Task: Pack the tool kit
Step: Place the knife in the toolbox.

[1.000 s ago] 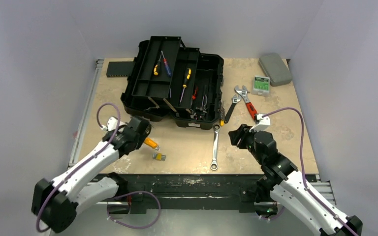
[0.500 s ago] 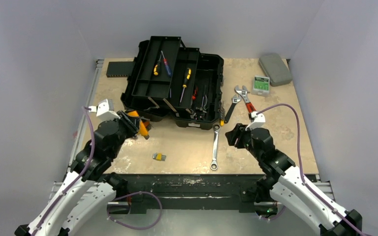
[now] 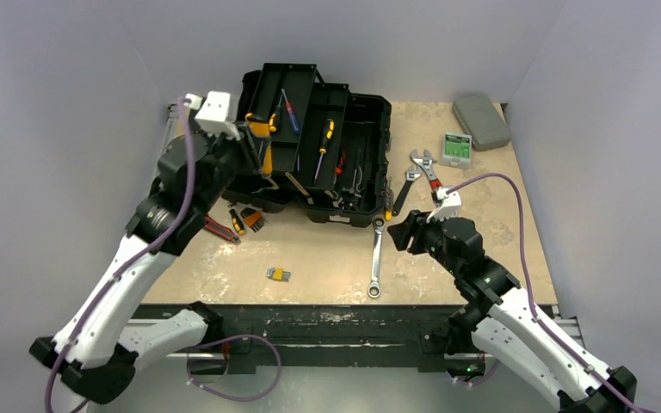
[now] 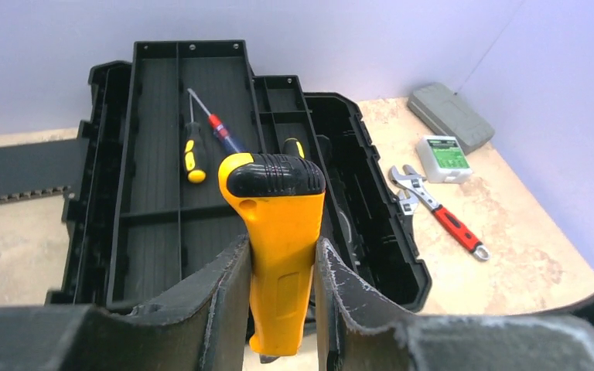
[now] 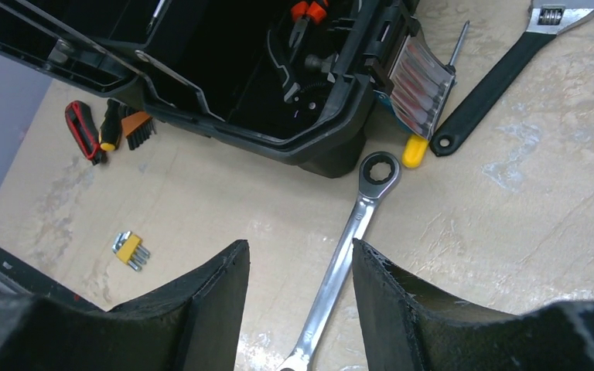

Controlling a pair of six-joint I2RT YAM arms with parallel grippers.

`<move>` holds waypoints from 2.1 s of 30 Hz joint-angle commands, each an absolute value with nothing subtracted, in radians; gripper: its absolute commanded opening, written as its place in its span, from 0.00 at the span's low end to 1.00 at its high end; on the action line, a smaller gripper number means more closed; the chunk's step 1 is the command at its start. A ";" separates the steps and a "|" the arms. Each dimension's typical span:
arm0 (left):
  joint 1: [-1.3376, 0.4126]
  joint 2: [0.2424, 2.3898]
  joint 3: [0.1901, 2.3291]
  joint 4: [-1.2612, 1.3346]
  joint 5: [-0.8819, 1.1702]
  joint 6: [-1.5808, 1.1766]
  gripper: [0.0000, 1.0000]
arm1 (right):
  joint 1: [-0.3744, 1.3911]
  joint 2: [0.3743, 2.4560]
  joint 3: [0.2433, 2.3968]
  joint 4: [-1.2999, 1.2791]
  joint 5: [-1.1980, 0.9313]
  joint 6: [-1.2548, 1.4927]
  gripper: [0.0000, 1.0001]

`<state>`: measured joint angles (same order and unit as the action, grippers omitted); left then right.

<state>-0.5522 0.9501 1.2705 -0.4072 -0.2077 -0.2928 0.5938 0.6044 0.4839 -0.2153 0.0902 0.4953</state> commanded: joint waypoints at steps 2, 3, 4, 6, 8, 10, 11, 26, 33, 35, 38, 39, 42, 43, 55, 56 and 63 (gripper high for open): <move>-0.503 1.128 1.424 -0.302 -0.140 -0.172 0.00 | 0.592 0.603 0.530 -0.194 0.078 0.476 0.51; -0.478 1.157 1.445 -0.276 -0.115 -0.188 0.00 | 0.592 0.599 0.529 -0.199 0.079 0.476 0.51; -0.457 1.179 1.454 -0.236 -0.089 -0.205 0.00 | 0.592 0.595 0.527 -0.203 0.080 0.477 0.51; -0.424 1.219 1.461 -0.131 -0.070 -0.237 0.00 | 0.592 0.585 0.520 -0.210 0.090 0.477 0.51; -0.405 1.263 1.481 -0.060 -0.088 -0.254 0.00 | 0.592 0.576 0.512 -0.209 0.100 0.480 0.51; -0.397 1.321 1.539 -0.059 -0.110 -0.262 0.00 | 0.592 0.575 0.507 -0.207 0.103 0.483 0.51; -0.391 1.353 1.573 -0.065 -0.109 -0.267 0.00 | 0.591 0.577 0.505 -0.205 0.102 0.483 0.51; -0.342 1.743 1.915 -0.060 -0.010 -0.353 0.00 | 0.592 0.712 0.501 -0.119 0.111 0.457 0.51; -0.309 1.886 2.033 -0.080 0.034 -0.403 0.00 | 0.592 0.779 0.515 -0.082 0.109 0.442 0.51; -0.291 1.918 2.055 -0.082 0.060 -0.437 0.00 | 0.592 0.795 0.521 -0.077 0.110 0.437 0.51; -0.273 1.952 2.082 -0.126 0.070 -0.478 0.00 | 0.592 0.815 0.532 -0.072 0.113 0.431 0.51; -0.271 1.957 2.083 -0.141 0.055 -0.477 0.00 | 0.592 0.818 0.534 -0.072 0.113 0.431 0.51; -0.270 1.965 2.081 -0.168 0.026 -0.455 0.00 | 0.591 0.822 0.534 -0.069 0.117 0.429 0.51; -0.270 1.967 2.081 -0.175 0.028 -0.452 0.00 | 0.591 0.822 0.533 -0.068 0.118 0.429 0.51; -0.272 2.016 2.135 -0.400 0.035 -0.446 0.00 | 0.591 0.809 0.523 -0.078 0.123 0.432 0.51; -0.272 2.017 2.135 -0.415 0.029 -0.438 0.00 | 0.591 0.805 0.523 -0.081 0.122 0.434 0.51; -0.271 2.037 2.155 -0.477 0.059 -0.395 0.00 | 0.592 0.768 0.508 -0.096 0.121 0.447 0.51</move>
<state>-0.2707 2.0300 2.0911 -0.4446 0.0334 -0.4259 0.5938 0.8001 0.4889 -0.1120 0.1108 0.4503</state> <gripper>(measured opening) 0.299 0.507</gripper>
